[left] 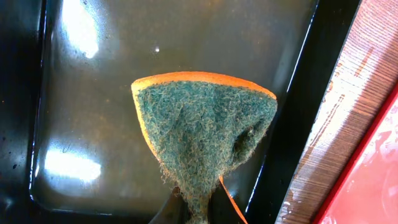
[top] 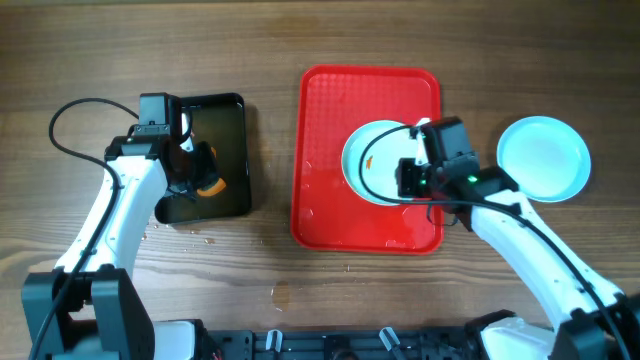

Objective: Clean dirty plates on tray and stack at the side
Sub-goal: 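Grip the top-left plate with right and drag it to tray center, then scrub the last plate with the left-held sponge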

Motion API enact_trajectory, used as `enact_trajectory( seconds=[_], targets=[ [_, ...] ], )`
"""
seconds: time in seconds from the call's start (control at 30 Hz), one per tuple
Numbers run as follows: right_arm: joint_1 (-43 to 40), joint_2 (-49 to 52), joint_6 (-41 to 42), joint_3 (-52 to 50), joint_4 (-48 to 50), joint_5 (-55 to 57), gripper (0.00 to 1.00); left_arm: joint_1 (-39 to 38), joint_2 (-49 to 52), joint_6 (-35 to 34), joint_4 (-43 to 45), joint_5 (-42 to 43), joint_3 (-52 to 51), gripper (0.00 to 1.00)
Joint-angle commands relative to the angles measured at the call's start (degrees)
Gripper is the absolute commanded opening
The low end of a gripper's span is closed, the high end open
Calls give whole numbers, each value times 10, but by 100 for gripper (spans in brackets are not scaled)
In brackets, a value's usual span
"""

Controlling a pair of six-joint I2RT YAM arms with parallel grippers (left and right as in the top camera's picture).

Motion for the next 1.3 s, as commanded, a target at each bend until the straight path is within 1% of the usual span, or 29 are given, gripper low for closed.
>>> enact_trajectory(
  seconds=[0.0, 0.1, 0.2, 0.27, 0.3, 0.47, 0.5, 0.53, 0.6, 0.67, 0.77, 0.83, 0.93, 1.07, 1.13, 1.2, 1.27],
  targets=[
    [-46, 21, 21, -5, -6, 63, 33, 2, -1, 14, -7, 7, -1, 4],
    [-82, 70, 31, -7, -2, 63, 31, 2, -1, 14, -11, 7, -1, 4],
    [-95, 109, 29, -7, 14, 46, 31, 2, -1, 14, -11, 7, -1, 4],
    [-94, 143, -9, -7, 49, -29, 24, 2, -1, 14, -11, 7, -1, 4],
    [-94, 150, -16, -7, 55, -45, 20, 2, -1, 14, -11, 7, -1, 4],
    [-94, 159, -17, -7, 67, -45, 15, 2, -1, 14, -11, 7, -1, 4],
    [-94, 159, -25, -7, 69, -45, 8, 2, -1, 14, -11, 7, -1, 4],
    [-93, 159, -46, -7, 69, -48, 6, 2, -1, 14, -11, 7, -1, 4],
    [-85, 159, -62, -7, 48, -49, 5, 2, -1, 14, -11, 7, -1, 4],
    [-61, 159, -61, -7, -3, -38, 4, 1, -1, 21, -12, 11, -1, 4],
    [-42, 159, -59, -7, 6, 3, 4, -6, -1, 29, -10, 20, -1, 4],
    [-42, 159, -49, -7, 24, 3, 5, -11, -1, 29, -5, -4, -2, 4],
    [-42, 159, -29, -7, 43, 4, 4, -18, 0, 29, 43, -39, -31, 4],
    [-42, 159, -29, -7, 43, 2, 5, -30, 10, 26, 155, -39, -113, 4],
    [-42, 159, -29, -7, 41, 2, 9, -33, 16, 24, 209, -39, -150, 4],
    [-42, 159, -29, -7, 39, -1, 9, -33, 24, 11, 242, -39, -173, 4],
    [-42, 159, -29, -7, 40, -7, 10, -33, 36, 0, 255, -37, -185, 4]
  ],
)
